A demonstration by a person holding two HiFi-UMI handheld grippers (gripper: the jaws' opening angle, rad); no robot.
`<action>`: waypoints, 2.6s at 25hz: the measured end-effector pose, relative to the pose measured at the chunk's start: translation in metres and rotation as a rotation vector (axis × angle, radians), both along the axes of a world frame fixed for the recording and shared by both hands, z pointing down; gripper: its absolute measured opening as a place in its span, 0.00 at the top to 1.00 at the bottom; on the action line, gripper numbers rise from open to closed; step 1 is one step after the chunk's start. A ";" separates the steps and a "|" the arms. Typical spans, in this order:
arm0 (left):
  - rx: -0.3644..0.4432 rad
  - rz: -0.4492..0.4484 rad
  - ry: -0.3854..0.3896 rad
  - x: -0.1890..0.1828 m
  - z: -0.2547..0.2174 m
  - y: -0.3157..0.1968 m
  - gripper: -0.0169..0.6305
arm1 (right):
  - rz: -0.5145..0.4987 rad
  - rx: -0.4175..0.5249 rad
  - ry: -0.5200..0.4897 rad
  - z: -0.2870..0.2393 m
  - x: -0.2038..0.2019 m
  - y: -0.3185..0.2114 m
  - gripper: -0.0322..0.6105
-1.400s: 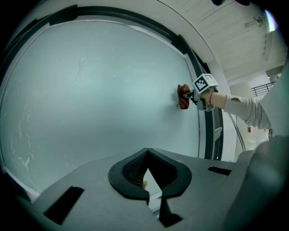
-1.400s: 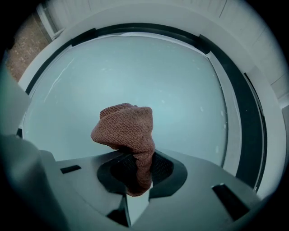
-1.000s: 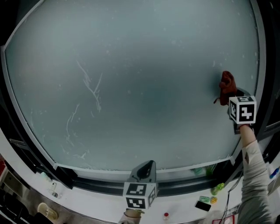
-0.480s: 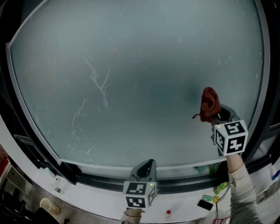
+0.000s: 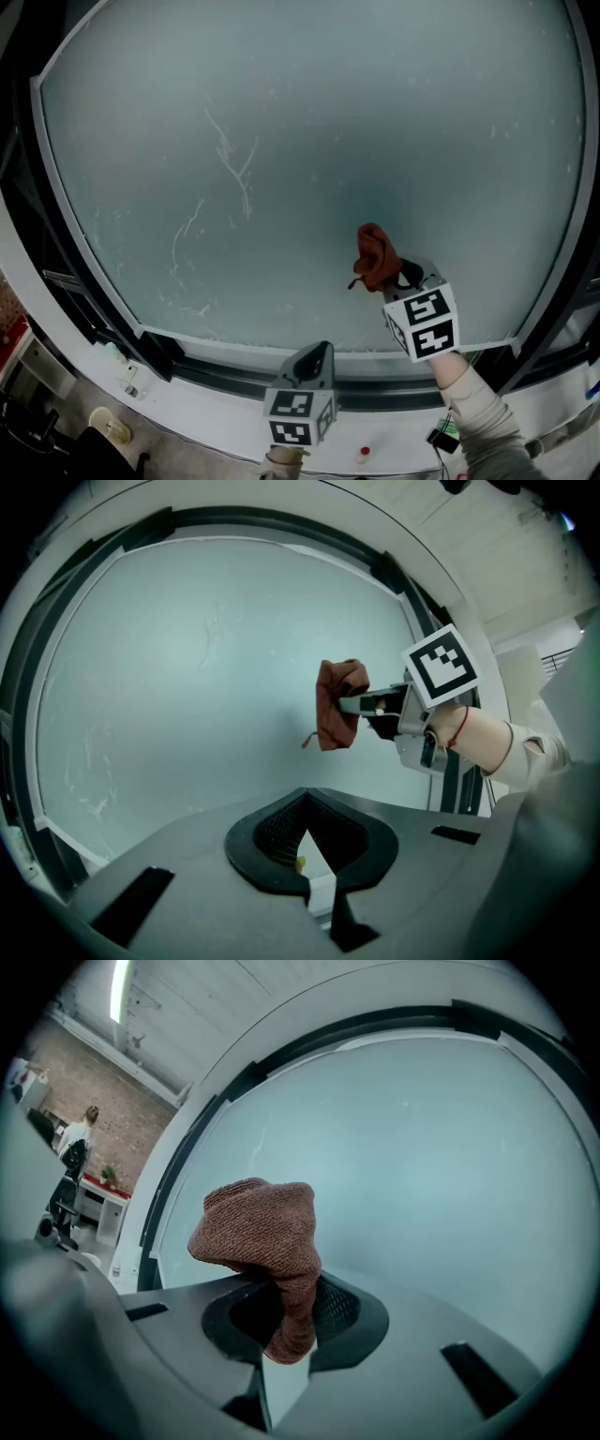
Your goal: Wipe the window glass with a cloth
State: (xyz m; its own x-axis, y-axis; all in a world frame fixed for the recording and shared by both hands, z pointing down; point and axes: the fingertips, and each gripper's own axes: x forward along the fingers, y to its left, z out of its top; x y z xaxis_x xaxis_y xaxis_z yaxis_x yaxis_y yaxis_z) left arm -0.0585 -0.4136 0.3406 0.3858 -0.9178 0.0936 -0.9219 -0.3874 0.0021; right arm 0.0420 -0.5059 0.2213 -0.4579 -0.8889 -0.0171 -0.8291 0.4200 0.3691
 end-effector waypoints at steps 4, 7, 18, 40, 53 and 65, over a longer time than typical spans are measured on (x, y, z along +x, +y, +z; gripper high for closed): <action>-0.002 -0.034 -0.001 -0.013 0.001 0.003 0.97 | -0.040 -0.037 0.026 0.015 -0.032 -0.013 0.88; 0.002 -0.059 -0.002 -0.023 0.001 0.005 0.97 | -0.053 -0.058 0.048 0.024 -0.048 -0.026 0.88; -0.003 -0.110 -0.017 -0.046 0.003 0.004 0.97 | -0.014 -0.111 0.045 0.034 -0.060 -0.067 0.88; -0.006 0.026 -0.027 0.011 0.006 -0.011 0.97 | 0.225 -0.082 0.024 0.030 0.094 -0.062 0.88; -0.010 0.093 -0.039 0.047 0.008 -0.014 0.97 | 0.436 -0.107 -0.051 0.038 0.224 -0.051 0.88; -0.020 0.103 -0.044 0.054 0.013 -0.011 0.97 | 0.550 -0.122 -0.078 0.047 0.283 -0.042 0.88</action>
